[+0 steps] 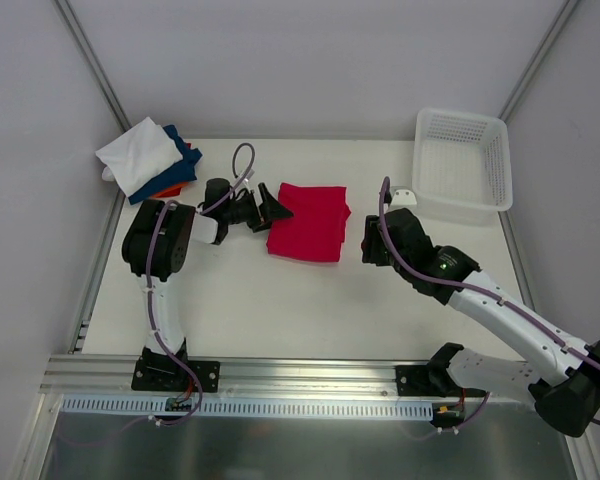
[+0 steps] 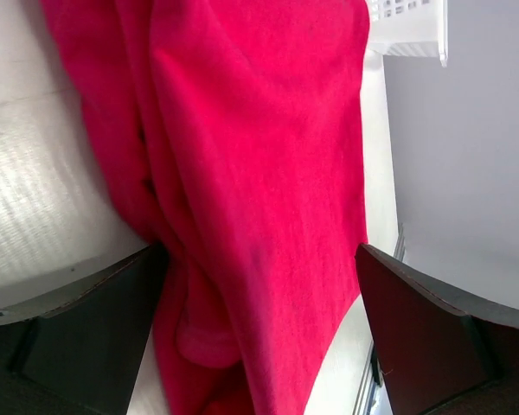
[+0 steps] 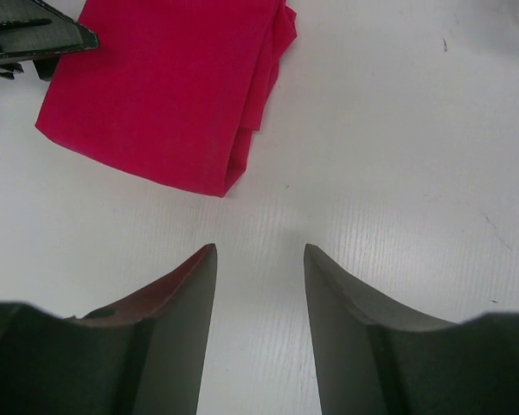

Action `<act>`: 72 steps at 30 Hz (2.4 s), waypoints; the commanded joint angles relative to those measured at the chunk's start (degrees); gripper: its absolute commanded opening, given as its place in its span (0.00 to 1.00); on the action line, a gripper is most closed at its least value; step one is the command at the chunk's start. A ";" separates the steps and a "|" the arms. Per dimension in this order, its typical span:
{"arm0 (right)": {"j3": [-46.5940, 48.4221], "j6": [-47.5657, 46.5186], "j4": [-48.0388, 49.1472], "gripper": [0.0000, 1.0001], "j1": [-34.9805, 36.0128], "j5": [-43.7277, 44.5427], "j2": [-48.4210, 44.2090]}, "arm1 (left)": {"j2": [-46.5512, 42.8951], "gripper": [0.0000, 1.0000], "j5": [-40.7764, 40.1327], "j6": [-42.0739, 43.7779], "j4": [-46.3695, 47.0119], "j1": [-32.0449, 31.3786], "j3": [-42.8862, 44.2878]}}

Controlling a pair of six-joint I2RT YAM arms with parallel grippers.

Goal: Fold and stack the t-shirts
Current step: Fold the tshirt, then neatly place the folded tshirt to the corner

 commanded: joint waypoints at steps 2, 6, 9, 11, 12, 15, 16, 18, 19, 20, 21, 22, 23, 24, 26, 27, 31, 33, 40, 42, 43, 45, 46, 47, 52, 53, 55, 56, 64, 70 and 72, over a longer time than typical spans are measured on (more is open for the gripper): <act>1.27 0.34 -0.22 0.48 0.36 1.19 -1.43 | 3.34 0.93 -0.24 0.57 -3.67 -1.89 -0.33; 1.09 0.42 -0.22 0.48 0.27 1.10 -1.52 | 4.31 0.84 -0.24 0.48 -3.14 -2.60 -0.51; 0.92 0.42 -0.14 0.48 0.36 1.37 -1.96 | 5.10 0.68 -0.24 0.22 -2.97 -2.86 -0.42; 0.83 0.34 -0.31 0.48 0.36 1.28 -2.05 | 5.45 0.54 -0.24 0.04 -2.88 -3.13 -0.16; 0.83 0.42 -0.23 0.48 0.36 1.28 -2.13 | 5.89 0.41 -0.24 0.04 -3.05 -3.13 0.02; 0.65 0.42 -0.23 0.48 0.36 1.19 -2.31 | 6.68 0.09 -0.68 -0.22 -4.10 -3.65 1.07; 0.56 0.51 -0.22 0.48 0.36 1.28 -2.40 | 6.77 0.00 -1.20 -0.14 -4.63 -3.83 1.34; 0.48 0.51 -0.22 0.48 0.36 1.45 -2.48 | 7.12 0.00 -1.56 0.04 -6.21 -3.92 2.22; 0.39 0.42 -0.22 0.48 0.36 1.37 -2.66 | 7.21 0.00 -1.65 0.13 -6.57 -4.01 2.48; 0.21 0.42 -0.31 0.48 0.36 1.45 -2.66 | 7.12 0.00 -1.91 0.22 -7.35 -4.09 2.92; 0.12 0.42 -0.23 0.48 0.36 1.63 -2.84 | 6.95 0.00 -1.91 0.30 -7.45 -4.01 3.01; 0.04 0.51 -0.22 0.48 0.36 1.46 -2.92 | 6.60 0.00 -2.00 0.48 -7.71 -4.09 3.10; -0.14 0.60 -0.14 0.48 0.36 1.54 -2.92 | 6.07 0.00 -2.43 0.74 -9.10 -4.01 3.71; -0.23 0.51 -0.14 0.48 0.36 1.46 -2.92 | 5.63 0.00 -2.61 1.09 -9.99 -4.01 4.06; -0.49 0.69 0.21 0.48 0.36 1.46 -2.92 | 4.14 0.00 -3.49 2.67 -13.40 -4.09 5.55; -0.49 0.69 0.13 0.48 0.36 1.45 -2.84 | 3.61 0.00 -3.75 3.37 -14.82 -4.01 6.25; -0.76 0.60 0.39 0.48 0.27 1.28 -2.92 | 0.62 0.00 -6.21 8.90 -24.39 -4.09 10.91; -0.93 0.42 0.57 0.48 0.36 1.28 -3.10 | -0.69 0.00 -7.62 10.93 -28.87 -4.01 14.69; -1.19 -0.02 1.27 0.48 0.36 1.28 -3.28 | -3.07 0.00 -12.36 17.96 -43.39 -3.31 28.82; -1.28 -0.37 1.27 0.48 0.36 1.37 -3.45 | -2.99 0.00 -12.98 18.85 -48.30 -3.04 32.00; -1.37 -0.37 1.44 0.48 0.36 1.28 -3.54 | -2.81 0.00 -13.68 19.89 -49.80 -2.78 35.41; -1.55 -0.63 1.62 0.48 0.36 1.28 -3.45 | -2.02 0.00 -14.21 21.13 -53.67 -2.34 38.76; -1.63 -0.63 1.71 0.48 0.36 1.28 -3.54 | -1.67 0.00 -14.39 21.40 -54.81 -2.08 41.83; -1.81 -0.72 1.80 0.48 0.27 1.28 -3.54 | -1.15 0.00 -14.83 21.75 -56.74 -1.64 43.25; -2.42 -0.98 2.50 0.48 0.27 1.19 -3.72 | 0.27 0.00 -15.97 24.12 -61.58 -0.14 51.33; -2.51 -1.07 2.59 0.48 0.18 1.02 -3.72 | 0.79 0.00 -16.23 24.47 -62.28 0.56 52.22; -2.69 -1.16 2.76 0.48 0.18 0.84 -3.63 | 1.23 0.00 -17.03 25.61 -64.31 1.18 54.94; -2.69 -1.25 2.85 0.48 0.18 0.84 -3.63 | 1.58 0.00 -17.20 25.88 -64.75 1.96 55.82; -2.86 -1.60 3.99 0.48 0.09 -0.13 -3.28 | 4.48 0.00 -18.26 27.90 -69.93 6.18 66.27; -3.30 -1.69 4.96 0.48 0.09 -0.92 -2.84 | 5.54 0.00 -19.14 29.31 -72.13 9.17 71.30; -3.39 -1.51 5.40 0.48 0.09 -1.27 -2.58 | 5.80 0.00 -19.75 29.84 -72.84 9.79 72.96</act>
